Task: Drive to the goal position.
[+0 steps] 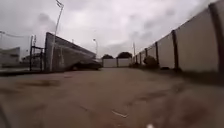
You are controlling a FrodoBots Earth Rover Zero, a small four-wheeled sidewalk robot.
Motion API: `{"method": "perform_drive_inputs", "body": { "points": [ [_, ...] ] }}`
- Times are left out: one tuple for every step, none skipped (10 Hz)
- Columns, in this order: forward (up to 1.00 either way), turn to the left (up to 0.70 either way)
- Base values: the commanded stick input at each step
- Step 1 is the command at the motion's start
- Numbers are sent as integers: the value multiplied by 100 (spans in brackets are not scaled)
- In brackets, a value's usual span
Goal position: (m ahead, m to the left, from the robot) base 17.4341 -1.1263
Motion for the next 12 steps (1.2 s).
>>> {"method": "perform_drive_inputs", "body": {
  "points": [
    [70,0],
    [70,0],
    [70,0],
    [70,0],
    [70,0],
    [70,-35],
    [70,-35],
    [70,-20],
    [70,0],
    [70,0],
    [70,0],
    [70,0]
  ]
}}
